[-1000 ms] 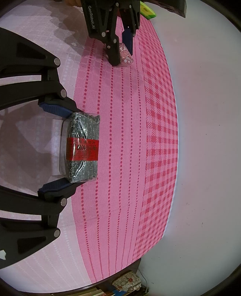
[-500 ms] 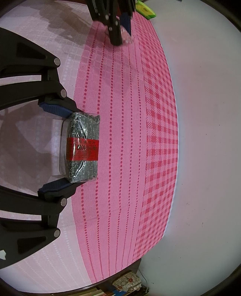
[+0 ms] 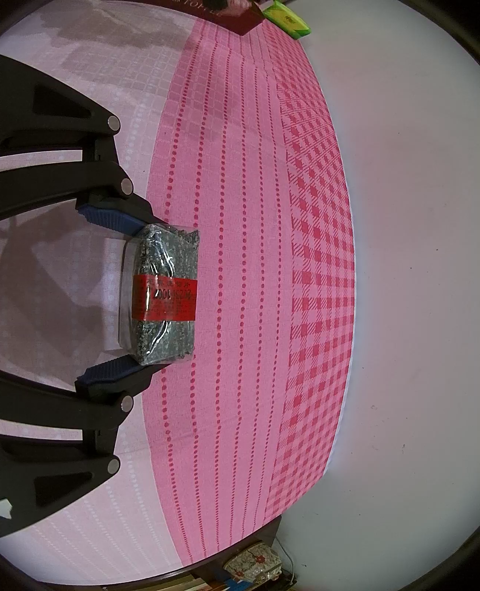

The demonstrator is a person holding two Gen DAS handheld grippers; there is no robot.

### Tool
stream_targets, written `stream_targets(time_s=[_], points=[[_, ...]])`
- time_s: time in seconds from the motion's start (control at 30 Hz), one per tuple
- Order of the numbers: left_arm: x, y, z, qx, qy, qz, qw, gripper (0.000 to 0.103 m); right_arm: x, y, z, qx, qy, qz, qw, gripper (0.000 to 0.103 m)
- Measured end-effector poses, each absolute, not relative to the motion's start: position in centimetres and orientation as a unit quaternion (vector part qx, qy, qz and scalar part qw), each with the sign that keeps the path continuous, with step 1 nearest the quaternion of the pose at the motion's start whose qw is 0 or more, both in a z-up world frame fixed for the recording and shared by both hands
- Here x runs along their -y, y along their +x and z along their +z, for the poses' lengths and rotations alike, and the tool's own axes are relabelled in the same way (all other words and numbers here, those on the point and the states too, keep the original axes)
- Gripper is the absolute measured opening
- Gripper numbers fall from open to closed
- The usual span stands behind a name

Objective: Organize snacks
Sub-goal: 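Carry the pink cube into the tin and open the left tool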

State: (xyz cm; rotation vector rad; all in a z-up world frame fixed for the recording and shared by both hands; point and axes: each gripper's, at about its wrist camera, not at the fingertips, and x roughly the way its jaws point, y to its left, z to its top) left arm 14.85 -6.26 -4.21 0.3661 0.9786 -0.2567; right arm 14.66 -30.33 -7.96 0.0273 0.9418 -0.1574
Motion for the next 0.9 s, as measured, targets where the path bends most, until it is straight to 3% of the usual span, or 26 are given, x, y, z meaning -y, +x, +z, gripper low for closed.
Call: stream_targets(time_s=[0.9], points=[[-15.2, 13.3, -2.3, -0.476, 0.068, 0.04, 0.876, 0.038, 30.2, 14.7, -8.0, -0.454, 0.009, -0.077, 0.888, 0.054]])
